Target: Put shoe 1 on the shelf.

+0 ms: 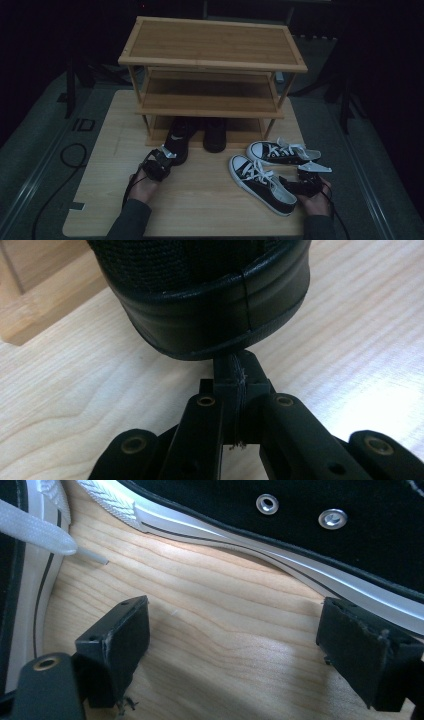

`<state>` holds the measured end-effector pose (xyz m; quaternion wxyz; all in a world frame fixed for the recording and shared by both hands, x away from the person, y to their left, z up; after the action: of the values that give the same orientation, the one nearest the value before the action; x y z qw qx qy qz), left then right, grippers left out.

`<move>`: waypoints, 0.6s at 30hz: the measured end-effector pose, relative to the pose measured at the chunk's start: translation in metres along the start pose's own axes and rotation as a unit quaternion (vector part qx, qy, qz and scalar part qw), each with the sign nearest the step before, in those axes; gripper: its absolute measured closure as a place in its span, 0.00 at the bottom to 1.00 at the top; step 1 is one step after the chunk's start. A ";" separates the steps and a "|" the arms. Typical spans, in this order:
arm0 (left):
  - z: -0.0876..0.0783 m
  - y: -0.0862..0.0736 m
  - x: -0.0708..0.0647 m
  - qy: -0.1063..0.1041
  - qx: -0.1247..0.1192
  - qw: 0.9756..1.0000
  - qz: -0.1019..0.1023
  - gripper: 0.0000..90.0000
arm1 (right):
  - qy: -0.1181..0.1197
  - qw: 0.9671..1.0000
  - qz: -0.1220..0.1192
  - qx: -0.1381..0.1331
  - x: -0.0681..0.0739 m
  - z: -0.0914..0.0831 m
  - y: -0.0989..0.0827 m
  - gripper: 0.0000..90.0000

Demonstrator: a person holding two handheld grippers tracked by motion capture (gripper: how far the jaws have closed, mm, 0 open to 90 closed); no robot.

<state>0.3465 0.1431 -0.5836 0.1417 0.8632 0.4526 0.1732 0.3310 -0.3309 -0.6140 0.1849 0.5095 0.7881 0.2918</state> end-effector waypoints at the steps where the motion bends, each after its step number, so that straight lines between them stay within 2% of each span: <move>1: 0.001 0.001 0.001 0.002 -0.001 1.000 0.000 1.00 | 0.000 1.000 0.000 0.000 0.000 0.000 0.000 0.15; 4: 0.001 0.001 0.002 0.003 -0.001 1.000 0.001 1.00 | 0.000 1.000 0.000 0.000 0.000 0.000 0.000 0.15; 13: 0.006 0.017 0.009 0.009 -0.010 1.000 -0.021 1.00 | 0.000 1.000 0.000 0.000 0.000 0.000 0.000 0.15; 18: 0.003 0.025 0.012 0.015 -0.020 0.999 -0.025 1.00 | 0.000 1.000 0.000 0.000 0.000 0.000 0.000 0.15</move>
<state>0.3726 0.1396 -0.5743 0.1567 0.8458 0.4725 0.1918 0.3310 -0.3309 -0.6140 0.1848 0.5096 0.7879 0.2921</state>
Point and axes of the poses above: each handheld gripper's, and its own axes: z roughly forward along the jaws, y roughly out of its top, x roughly to its left, the point moved 3 cm from there along z, roughly forward along the jaws, and after that the axes turned 8 degrees about x, right-handed, at the moved point
